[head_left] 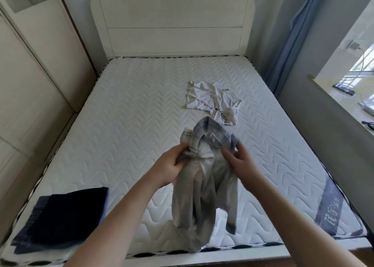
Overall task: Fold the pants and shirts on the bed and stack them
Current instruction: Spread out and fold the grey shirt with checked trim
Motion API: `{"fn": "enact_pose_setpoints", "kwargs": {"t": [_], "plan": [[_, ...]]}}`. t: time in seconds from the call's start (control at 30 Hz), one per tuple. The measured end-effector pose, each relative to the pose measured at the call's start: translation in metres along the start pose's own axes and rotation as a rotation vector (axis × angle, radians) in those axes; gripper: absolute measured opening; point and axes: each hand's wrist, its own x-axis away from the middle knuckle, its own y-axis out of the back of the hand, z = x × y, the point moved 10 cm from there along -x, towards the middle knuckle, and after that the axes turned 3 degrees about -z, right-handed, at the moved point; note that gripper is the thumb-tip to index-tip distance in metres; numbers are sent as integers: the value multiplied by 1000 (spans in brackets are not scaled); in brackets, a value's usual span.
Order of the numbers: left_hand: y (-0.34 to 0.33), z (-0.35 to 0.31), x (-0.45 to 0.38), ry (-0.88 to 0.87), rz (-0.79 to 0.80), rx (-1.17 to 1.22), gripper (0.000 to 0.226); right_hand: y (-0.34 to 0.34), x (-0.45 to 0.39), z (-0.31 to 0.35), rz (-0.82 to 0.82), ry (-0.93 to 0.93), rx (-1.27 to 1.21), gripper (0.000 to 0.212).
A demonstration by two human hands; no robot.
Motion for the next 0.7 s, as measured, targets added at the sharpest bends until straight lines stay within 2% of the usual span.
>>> {"fn": "enact_pose_setpoints", "kwargs": {"t": [0.13, 0.23, 0.37, 0.5, 0.7], "plan": [[36, -5, 1, -114, -195, -97, 42, 49, -17, 19, -111, 161, 441, 12], [58, 3, 3, -98, -232, -162, 47, 74, -23, 22, -130, 205, 664, 17], [77, 7, 10, -156, -245, -362, 44, 97, -21, 16, -114, 216, 764, 23], [86, 5, 21, -245, -277, -469, 10, 110, -11, 3, -76, 185, 833, 26], [97, 21, 36, -154, -394, -498, 3, 119, 1, -1, -117, 255, 1075, 19]]}}
